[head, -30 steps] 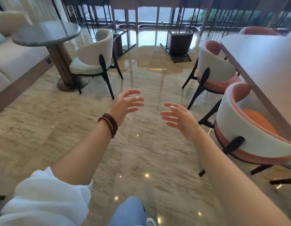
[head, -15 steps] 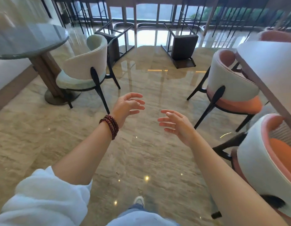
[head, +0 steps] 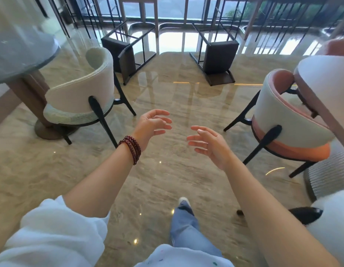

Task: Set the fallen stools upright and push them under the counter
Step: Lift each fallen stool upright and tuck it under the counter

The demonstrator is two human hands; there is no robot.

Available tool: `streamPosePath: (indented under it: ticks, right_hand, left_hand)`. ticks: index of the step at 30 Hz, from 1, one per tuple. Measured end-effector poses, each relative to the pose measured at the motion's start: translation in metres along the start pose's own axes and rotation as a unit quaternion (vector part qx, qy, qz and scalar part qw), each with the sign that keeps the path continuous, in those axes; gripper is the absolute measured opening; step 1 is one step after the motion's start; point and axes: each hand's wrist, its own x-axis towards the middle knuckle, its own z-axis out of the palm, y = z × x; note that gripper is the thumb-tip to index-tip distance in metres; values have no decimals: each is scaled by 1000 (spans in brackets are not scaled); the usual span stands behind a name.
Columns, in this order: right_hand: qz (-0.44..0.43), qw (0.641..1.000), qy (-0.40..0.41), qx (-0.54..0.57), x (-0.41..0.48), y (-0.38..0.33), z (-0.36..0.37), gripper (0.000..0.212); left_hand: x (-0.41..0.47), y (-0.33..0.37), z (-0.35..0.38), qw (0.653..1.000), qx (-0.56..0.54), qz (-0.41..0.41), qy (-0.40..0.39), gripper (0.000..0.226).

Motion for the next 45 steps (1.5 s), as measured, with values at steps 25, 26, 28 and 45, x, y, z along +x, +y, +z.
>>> streamPosePath:
  ticks: [25, 26, 28, 45]
  right_hand:
    - [52, 998, -22, -26, 486, -149, -68, 20]
    - [55, 998, -26, -35, 508, -157, -63, 20]
    - [58, 997, -34, -47, 551, -175, -52, 20]
    - [42, 993, -94, -59, 881, -283, -5, 23]
  left_hand:
    - [469, 62, -73, 990, -71, -49, 114, 26]
    - [490, 65, -82, 989, -72, -56, 116, 26]
    - [531, 74, -101, 987, -73, -68, 126, 26]
    - [812, 144, -220, 976, -77, -47, 197, 21]
